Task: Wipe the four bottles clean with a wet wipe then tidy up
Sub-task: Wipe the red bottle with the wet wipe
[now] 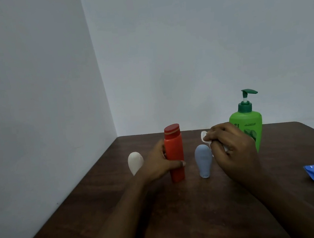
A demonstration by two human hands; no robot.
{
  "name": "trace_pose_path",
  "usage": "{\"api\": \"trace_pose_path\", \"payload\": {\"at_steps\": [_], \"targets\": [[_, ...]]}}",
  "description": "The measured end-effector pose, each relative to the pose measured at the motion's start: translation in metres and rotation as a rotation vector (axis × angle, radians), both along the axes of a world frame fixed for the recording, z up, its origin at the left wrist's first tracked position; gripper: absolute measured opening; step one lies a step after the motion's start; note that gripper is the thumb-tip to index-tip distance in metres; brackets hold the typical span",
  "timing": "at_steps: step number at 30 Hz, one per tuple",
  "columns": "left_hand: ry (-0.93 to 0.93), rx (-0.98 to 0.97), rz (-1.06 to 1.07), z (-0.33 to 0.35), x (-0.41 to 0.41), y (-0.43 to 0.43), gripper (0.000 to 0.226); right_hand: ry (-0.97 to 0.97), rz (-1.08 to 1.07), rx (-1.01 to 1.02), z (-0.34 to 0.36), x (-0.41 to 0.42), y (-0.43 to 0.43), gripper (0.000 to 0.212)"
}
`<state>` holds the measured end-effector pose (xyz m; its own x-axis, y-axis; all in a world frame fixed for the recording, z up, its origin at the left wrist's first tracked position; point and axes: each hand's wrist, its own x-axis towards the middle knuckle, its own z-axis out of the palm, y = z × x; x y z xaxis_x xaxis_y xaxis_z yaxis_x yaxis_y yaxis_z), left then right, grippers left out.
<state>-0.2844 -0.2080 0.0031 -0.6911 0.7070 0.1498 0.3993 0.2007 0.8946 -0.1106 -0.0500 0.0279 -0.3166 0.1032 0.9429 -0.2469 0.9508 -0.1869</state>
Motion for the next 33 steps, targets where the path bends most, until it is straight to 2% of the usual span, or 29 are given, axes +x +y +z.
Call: {"api": "trace_pose_path", "payload": {"at_steps": [6, 10, 12, 16, 19, 22, 24, 29, 33], "targets": [[-0.018, -0.117, -0.142, 0.003, -0.001, -0.006, 0.09, -0.01, -0.016, 0.005, 0.0, 0.0, 0.0, 0.02], [-0.034, -0.188, -0.2, 0.005, -0.002, -0.012, 0.087, -0.01, -0.008, 0.002, 0.0, 0.001, -0.001, 0.02], [-0.001, -0.226, -0.196, 0.004, -0.003, -0.011, 0.084, -0.012, -0.012, 0.007, 0.001, 0.002, -0.001, 0.02], [0.016, -0.245, -0.096, 0.002, 0.001, -0.006, 0.111, -0.014, 0.001, 0.008, 0.0, 0.002, -0.001, 0.02], [-0.025, -0.216, -0.043, 0.001, 0.006, -0.005, 0.113, -0.025, 0.011, 0.008, 0.0, 0.002, -0.002, 0.02], [0.02, -0.273, -0.077, 0.001, 0.002, -0.01, 0.115, -0.03, 0.018, 0.009, -0.001, 0.001, -0.001, 0.02], [0.039, -0.311, -0.094, 0.002, -0.001, -0.012, 0.111, -0.029, 0.023, 0.009, -0.001, 0.002, -0.002, 0.02], [0.036, -0.288, -0.035, -0.009, -0.004, -0.005, 0.081, -0.044, 0.021, 0.016, -0.001, 0.001, -0.002, 0.02], [0.035, -0.23, -0.004, -0.018, -0.007, 0.0, 0.078, -0.047, 0.037, 0.019, -0.002, 0.001, -0.002, 0.025]]}}
